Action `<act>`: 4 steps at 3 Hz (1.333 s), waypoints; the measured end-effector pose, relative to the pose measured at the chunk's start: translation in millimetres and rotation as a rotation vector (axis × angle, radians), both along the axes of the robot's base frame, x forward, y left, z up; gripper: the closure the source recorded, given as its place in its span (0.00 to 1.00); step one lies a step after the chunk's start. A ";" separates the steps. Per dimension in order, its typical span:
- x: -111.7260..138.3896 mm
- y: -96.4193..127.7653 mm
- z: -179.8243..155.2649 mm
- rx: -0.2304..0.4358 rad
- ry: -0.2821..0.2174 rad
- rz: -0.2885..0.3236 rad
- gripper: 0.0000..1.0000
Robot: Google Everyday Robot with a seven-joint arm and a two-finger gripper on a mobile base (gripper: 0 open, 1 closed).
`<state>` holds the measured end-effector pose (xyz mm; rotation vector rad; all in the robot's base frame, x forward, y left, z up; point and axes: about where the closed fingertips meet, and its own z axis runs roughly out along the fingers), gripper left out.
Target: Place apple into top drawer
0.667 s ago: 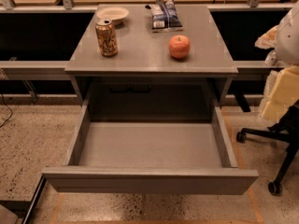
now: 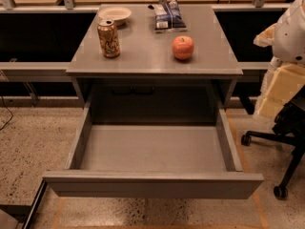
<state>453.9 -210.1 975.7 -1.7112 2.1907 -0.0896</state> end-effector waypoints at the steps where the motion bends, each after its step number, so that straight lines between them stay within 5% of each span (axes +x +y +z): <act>1: 26.5 0.0 -4.7 0.042 -0.022 -0.003 0.00; 3: 32.5 -0.7 -13.9 0.053 -0.001 -0.044 0.00; 4: 62.5 10.2 -25.2 0.123 -0.020 -0.086 0.00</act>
Offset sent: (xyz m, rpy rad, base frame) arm 0.0236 0.0000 -0.0040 0.0373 -0.0205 -0.0031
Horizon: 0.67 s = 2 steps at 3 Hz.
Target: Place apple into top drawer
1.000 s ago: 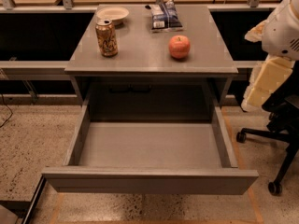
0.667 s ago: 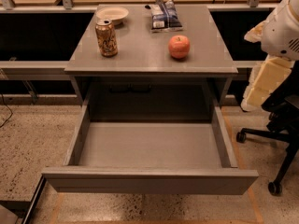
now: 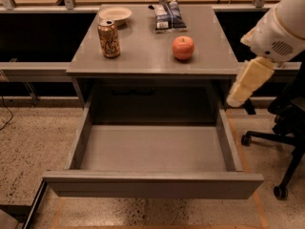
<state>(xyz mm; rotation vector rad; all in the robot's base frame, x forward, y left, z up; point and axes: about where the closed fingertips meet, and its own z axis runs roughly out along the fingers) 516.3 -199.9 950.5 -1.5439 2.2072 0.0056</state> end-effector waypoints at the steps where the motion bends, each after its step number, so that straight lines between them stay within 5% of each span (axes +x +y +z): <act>1: 45.2 9.7 -11.1 0.058 -0.043 -0.017 0.00; 2: 94.3 16.1 -21.7 0.115 -0.077 -0.005 0.00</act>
Offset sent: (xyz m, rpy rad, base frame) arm 0.1570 0.0201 -0.0308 0.1862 -0.1245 0.0090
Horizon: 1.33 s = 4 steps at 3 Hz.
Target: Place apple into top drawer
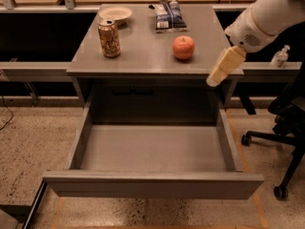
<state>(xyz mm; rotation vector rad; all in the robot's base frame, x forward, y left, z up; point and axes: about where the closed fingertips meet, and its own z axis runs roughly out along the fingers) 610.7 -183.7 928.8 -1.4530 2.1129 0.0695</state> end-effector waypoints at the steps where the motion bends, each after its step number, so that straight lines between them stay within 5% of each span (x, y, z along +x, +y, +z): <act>1: 5.9 -0.7 -2.0 0.007 -0.001 -0.002 0.00; 2: 7.3 -2.0 -4.8 0.033 0.004 -0.019 0.00; 4: 53.2 12.0 -20.0 0.147 -0.050 -0.033 0.00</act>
Offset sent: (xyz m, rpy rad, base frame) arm 0.0090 -0.0067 -0.0055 0.0740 0.0056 -0.0500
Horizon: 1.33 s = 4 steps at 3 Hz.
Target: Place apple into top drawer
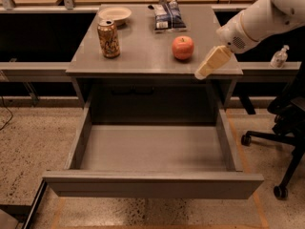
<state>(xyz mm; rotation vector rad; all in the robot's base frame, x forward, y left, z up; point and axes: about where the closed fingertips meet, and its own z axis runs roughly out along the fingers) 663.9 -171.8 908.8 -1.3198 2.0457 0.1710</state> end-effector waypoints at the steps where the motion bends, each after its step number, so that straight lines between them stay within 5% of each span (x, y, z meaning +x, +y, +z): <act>1: 32.3 4.6 -13.4 0.057 -0.011 -0.009 0.00; 4: 126.5 41.9 -41.3 0.198 -0.029 0.027 0.00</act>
Offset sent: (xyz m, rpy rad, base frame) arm 0.1133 0.0166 -0.0307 0.1688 -0.0450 -0.0078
